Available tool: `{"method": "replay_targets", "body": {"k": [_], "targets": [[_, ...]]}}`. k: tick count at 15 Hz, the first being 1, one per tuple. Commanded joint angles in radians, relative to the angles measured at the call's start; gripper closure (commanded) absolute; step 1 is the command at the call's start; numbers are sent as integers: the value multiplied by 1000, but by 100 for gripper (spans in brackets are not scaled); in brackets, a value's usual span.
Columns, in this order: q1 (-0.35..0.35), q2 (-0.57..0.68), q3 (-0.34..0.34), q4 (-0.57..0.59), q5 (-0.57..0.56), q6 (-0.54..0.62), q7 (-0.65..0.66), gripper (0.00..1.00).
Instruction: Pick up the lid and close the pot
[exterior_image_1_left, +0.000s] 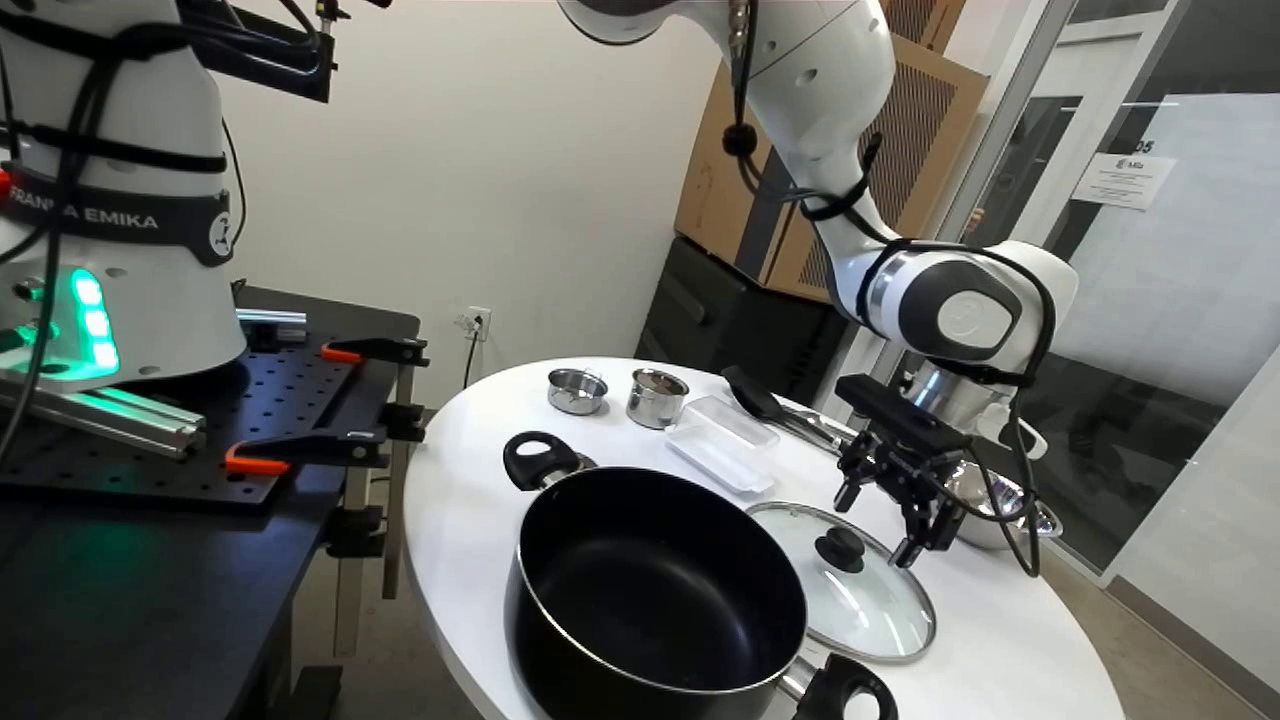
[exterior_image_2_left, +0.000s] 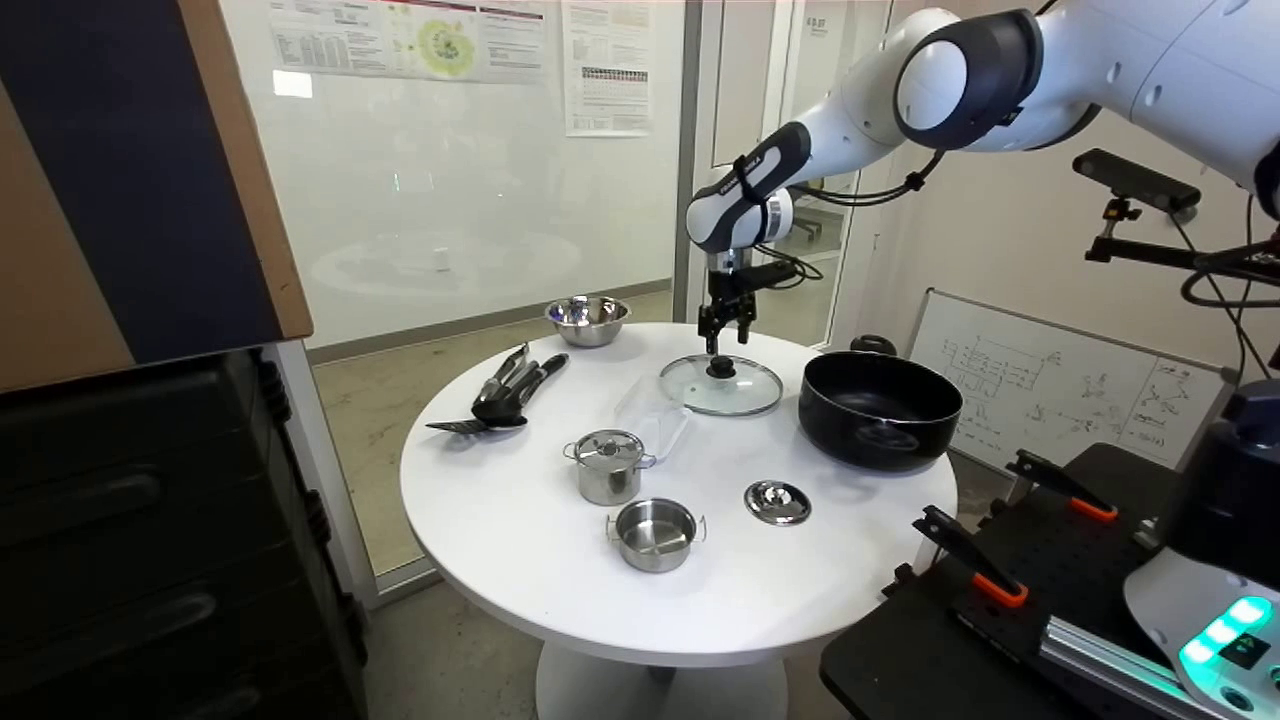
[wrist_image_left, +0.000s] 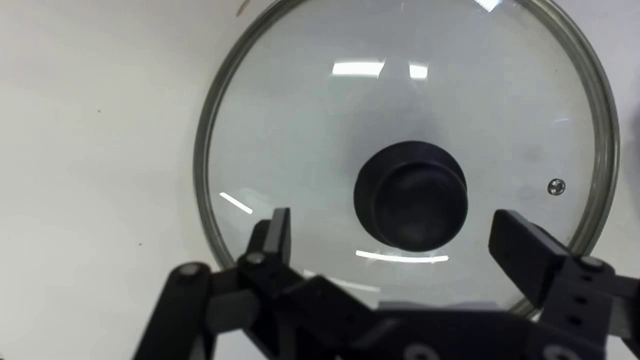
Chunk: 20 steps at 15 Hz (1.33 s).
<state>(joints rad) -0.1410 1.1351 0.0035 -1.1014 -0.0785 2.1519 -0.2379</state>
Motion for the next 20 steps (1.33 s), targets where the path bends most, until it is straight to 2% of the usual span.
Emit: {"method": "replay_targets", "body": {"k": [1, 10, 11, 12, 15, 18, 19, 20], "targets": [[6, 62, -1, 105, 8, -60, -12, 0], [29, 120, -2, 178, 5, -104, -7, 0], [30, 125, -3, 186, 5, -107, -4, 25], [31, 131, -3, 194, 5, -110, -3, 26], [32, 140, -4, 211, 7, -122, 3, 46], [31, 147, -6, 229, 10, -132, 12, 70], [32, 149, -6, 235, 11, -135, 17, 75], [31, 153, -6, 242, 12, -139, 20, 75]]}}
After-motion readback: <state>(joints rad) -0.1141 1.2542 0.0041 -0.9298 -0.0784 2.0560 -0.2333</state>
